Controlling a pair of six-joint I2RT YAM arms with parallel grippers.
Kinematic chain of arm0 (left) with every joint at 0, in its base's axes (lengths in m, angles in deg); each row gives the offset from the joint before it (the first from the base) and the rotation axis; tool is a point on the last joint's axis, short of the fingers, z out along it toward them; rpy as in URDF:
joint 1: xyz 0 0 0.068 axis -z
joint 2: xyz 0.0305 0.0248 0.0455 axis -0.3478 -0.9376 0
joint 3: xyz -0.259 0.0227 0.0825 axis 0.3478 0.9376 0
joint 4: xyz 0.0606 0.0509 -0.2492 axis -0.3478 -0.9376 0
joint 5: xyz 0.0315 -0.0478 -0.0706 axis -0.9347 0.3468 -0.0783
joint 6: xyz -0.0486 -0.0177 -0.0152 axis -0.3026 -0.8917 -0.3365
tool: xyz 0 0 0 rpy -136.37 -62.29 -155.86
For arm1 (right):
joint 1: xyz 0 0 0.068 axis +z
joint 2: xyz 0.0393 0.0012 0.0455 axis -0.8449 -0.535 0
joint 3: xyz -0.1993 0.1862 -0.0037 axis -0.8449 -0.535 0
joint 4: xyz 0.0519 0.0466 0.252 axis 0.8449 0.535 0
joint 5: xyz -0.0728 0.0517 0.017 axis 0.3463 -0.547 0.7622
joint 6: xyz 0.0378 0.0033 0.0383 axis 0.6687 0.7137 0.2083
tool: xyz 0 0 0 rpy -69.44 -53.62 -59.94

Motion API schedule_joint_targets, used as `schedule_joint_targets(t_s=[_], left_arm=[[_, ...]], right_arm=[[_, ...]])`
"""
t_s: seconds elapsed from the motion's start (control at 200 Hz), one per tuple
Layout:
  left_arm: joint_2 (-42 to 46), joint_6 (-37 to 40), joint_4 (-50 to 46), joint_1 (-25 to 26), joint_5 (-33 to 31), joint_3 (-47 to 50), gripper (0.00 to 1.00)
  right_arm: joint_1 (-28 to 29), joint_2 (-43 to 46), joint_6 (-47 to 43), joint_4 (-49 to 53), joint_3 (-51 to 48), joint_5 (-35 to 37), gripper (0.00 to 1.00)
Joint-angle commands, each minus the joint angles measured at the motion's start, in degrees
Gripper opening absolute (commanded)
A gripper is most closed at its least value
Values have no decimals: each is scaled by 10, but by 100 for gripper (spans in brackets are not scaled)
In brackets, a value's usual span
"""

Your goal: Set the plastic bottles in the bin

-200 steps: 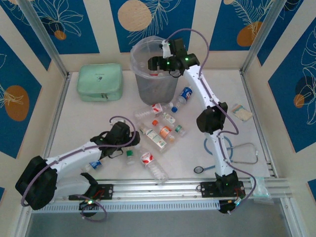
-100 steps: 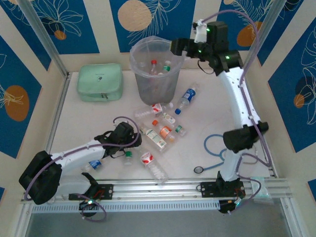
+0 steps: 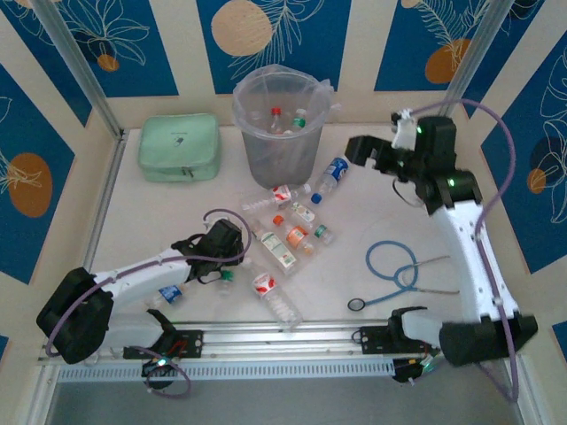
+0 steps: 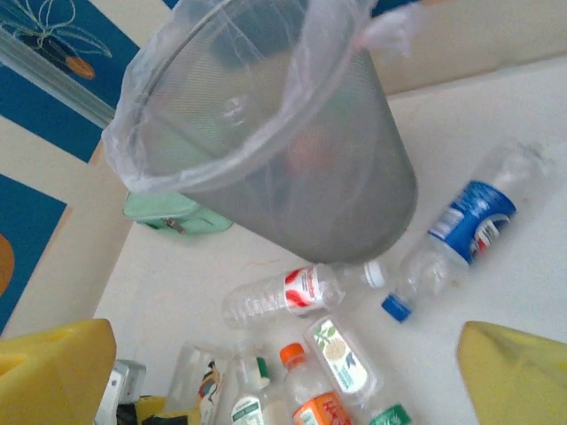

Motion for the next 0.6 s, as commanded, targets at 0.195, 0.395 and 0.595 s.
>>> schedule_joint_targets(t_s=[0.195,0.395,0.595], left_arm=[[-1,45,-51,5,-37,-71,47],[30,92,-109,4,-74,-137,45],[43,186,-192,4,-141,-276,35]], right_arm=[[-38,134,197,-91,-350,-64,95],[-34,96,278,-193,-411,-113,95],[-23,32,276,-199,-394,-110,95]])
